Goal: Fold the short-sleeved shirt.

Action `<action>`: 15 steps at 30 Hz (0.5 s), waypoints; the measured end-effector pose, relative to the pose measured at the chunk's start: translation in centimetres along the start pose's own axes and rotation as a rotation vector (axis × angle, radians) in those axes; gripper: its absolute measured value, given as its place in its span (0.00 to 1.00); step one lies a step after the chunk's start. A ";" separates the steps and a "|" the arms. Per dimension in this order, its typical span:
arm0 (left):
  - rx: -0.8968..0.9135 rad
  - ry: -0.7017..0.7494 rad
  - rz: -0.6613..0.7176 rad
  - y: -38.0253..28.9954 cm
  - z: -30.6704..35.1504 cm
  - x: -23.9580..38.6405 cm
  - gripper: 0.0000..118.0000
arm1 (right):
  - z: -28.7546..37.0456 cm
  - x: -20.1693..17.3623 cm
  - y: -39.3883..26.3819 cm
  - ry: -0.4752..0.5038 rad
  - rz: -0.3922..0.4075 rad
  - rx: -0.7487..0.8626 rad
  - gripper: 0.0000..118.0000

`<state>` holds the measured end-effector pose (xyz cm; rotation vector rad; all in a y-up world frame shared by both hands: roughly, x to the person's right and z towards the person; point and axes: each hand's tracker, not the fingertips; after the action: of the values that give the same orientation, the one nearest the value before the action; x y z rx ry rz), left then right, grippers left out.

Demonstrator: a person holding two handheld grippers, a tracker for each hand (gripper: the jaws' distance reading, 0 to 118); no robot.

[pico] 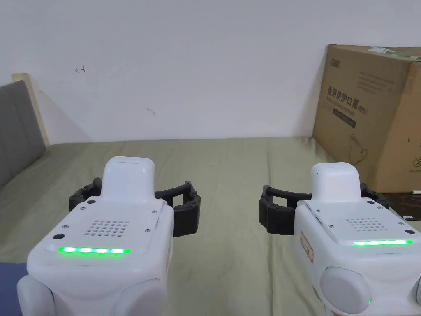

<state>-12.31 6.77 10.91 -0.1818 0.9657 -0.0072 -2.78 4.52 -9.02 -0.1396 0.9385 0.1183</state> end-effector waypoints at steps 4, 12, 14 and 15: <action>-0.004 0.002 0.019 0.0 -0.1 -0.2 0.89 | 0.0 0.0 0.0 0.006 -0.011 -0.002 0.99; -0.038 0.010 0.054 -0.1 -0.5 -0.5 0.89 | -0.1 -0.2 0.1 0.005 -0.004 -0.005 0.99; -0.036 0.011 0.062 -0.1 -0.5 -0.5 0.89 | -0.3 -0.3 -0.1 -0.006 -0.004 -0.013 0.99; -0.042 0.016 0.061 0.0 -0.5 -0.5 0.89 | -0.3 -0.3 -0.1 -0.003 -0.007 -0.014 0.99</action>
<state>-12.96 6.71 11.01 -0.1907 0.9878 0.0680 -3.16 4.32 -8.91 -0.1559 0.9341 0.1184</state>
